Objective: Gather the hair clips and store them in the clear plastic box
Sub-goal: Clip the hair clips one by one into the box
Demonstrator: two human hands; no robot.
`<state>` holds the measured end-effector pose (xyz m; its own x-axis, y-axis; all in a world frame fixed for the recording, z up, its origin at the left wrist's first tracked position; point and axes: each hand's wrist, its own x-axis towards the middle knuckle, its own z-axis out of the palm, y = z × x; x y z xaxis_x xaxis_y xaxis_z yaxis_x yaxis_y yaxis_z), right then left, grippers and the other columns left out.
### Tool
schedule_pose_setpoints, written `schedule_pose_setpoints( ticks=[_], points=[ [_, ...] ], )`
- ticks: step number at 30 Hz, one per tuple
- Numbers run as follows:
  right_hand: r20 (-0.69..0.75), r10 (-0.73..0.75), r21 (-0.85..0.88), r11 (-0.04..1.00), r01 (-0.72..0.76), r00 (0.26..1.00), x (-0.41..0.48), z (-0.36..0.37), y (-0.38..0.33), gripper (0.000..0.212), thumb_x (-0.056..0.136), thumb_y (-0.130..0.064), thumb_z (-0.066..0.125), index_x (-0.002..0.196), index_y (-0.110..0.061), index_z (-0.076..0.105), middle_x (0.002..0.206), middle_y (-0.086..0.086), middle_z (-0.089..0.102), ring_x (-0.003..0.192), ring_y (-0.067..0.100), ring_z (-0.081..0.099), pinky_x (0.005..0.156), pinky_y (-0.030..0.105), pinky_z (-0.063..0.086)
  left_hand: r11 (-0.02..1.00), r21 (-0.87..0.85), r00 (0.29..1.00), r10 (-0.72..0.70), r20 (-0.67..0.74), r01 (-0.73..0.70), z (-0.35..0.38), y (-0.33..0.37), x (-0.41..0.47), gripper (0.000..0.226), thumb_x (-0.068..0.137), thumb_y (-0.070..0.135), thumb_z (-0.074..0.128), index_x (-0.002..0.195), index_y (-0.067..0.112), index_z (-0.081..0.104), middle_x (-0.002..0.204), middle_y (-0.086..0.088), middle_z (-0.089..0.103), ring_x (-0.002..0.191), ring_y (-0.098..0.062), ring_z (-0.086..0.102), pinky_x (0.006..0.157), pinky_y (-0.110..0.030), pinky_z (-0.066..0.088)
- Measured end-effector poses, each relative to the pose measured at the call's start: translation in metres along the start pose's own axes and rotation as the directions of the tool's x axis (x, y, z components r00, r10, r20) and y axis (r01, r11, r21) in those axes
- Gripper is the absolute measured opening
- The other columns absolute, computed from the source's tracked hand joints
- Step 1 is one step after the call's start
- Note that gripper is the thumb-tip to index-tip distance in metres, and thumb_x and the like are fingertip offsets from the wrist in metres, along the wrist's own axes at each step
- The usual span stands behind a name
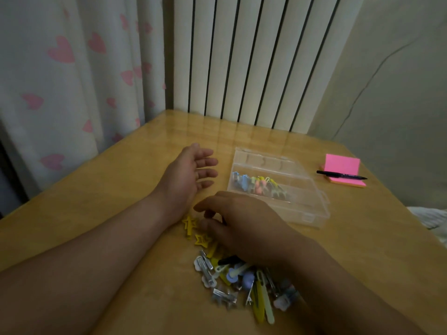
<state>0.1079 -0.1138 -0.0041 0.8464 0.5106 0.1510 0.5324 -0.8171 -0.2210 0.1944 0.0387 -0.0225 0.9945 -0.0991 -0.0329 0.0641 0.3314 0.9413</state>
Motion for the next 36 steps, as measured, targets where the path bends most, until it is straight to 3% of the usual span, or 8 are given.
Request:
schedule_pose_setpoints(
  ticks=[3,6,10,18,23,28,32,36],
  points=[
    [0.038,-0.029,-0.036,0.999,0.03,0.999,0.004,0.007,-0.006,0.04,0.106,-0.045,0.051,0.147,-0.048,0.05,0.119,-0.01,0.057,0.106,0.013,0.062,0.086,0.04,0.055,0.997,-0.079,0.998,-0.021,-0.06,0.016,-0.012,0.01,0.005,0.05,0.109,0.048,0.038,0.127,0.012,0.068,0.115,-0.008,0.073,0.095,-0.022,0.065,0.083,-0.038,0.049],
    [0.072,-0.041,-0.049,0.998,0.045,0.997,0.007,0.01,-0.007,0.035,0.104,-0.049,0.054,0.139,-0.05,0.055,0.118,-0.009,0.051,0.101,0.014,0.062,0.083,0.04,0.056,0.998,-0.052,0.996,-0.042,-0.076,0.039,-0.016,0.01,0.006,0.05,0.108,0.049,0.038,0.125,0.012,0.069,0.112,-0.008,0.074,0.093,-0.021,0.065,0.082,-0.038,0.049],
    [0.079,-0.036,-0.058,0.998,0.041,0.996,0.006,0.008,-0.005,0.032,0.101,-0.051,0.06,0.132,-0.042,0.059,0.119,-0.009,0.051,0.099,0.015,0.062,0.084,0.043,0.057,0.999,0.023,0.998,-0.031,-0.049,0.032,-0.014,0.004,0.009,0.051,0.109,0.049,0.038,0.123,0.011,0.069,0.102,-0.006,0.076,0.087,-0.019,0.066,0.078,-0.036,0.049],
    [0.06,-0.141,-0.062,0.988,0.144,0.988,0.007,0.009,-0.007,0.024,0.102,-0.037,0.063,0.126,-0.033,0.064,0.123,-0.002,0.053,0.112,0.02,0.054,0.088,0.042,0.053,0.999,0.046,0.999,-0.01,-0.04,0.012,-0.014,0.001,0.012,0.048,0.108,0.047,0.041,0.119,0.011,0.071,0.096,-0.005,0.076,0.084,-0.019,0.066,0.078,-0.037,0.048],
    [0.076,-0.147,-0.089,0.984,0.154,0.986,0.009,0.009,-0.006,0.021,0.102,-0.035,0.063,0.118,-0.021,0.061,0.116,0.001,0.055,0.105,0.02,0.051,0.088,0.034,0.045,0.998,0.06,1.0,0.004,-0.02,-0.003,-0.012,0.0,0.011,0.046,0.109,0.044,0.043,0.117,0.01,0.071,0.091,-0.004,0.076,0.081,-0.018,0.066,0.076,-0.035,0.048],
    [0.127,-0.096,0.01,0.995,0.095,0.987,0.006,0.0,-0.004,0.028,0.102,-0.038,0.065,0.125,-0.023,0.063,0.118,0.0,0.057,0.11,0.018,0.053,0.09,0.032,0.045,0.996,0.086,1.0,0.021,-0.006,-0.02,-0.011,0.0,0.01,0.042,0.109,0.043,0.044,0.114,0.01,0.071,0.09,-0.003,0.075,0.078,-0.015,0.066,0.074,-0.033,0.048],
    [0.112,-0.081,0.104,0.992,0.07,0.99,0.003,-0.003,-0.005,0.018,0.1,-0.035,0.069,0.114,-0.023,0.068,0.11,-0.004,0.057,0.1,0.01,0.054,0.081,0.026,0.042,0.994,0.102,1.0,0.03,0.006,-0.031,-0.013,-0.002,0.011,0.042,0.108,0.043,0.046,0.115,0.01,0.072,0.091,-0.003,0.076,0.077,-0.014,0.067,0.074,-0.033,0.049],
    [-0.073,0.057,0.403,0.915,-0.023,0.996,-0.005,-0.02,0.003,0.01,0.099,-0.03,0.07,0.105,-0.023,0.065,0.096,-0.009,0.066,0.087,0.005,0.062,0.076,0.025,0.053,0.996,0.083,0.999,0.021,0.028,-0.023,-0.014,-0.002,0.011,0.043,0.108,0.043,0.047,0.117,0.009,0.071,0.092,-0.004,0.075,0.078,-0.015,0.066,0.075,-0.034,0.048]
  ],
)
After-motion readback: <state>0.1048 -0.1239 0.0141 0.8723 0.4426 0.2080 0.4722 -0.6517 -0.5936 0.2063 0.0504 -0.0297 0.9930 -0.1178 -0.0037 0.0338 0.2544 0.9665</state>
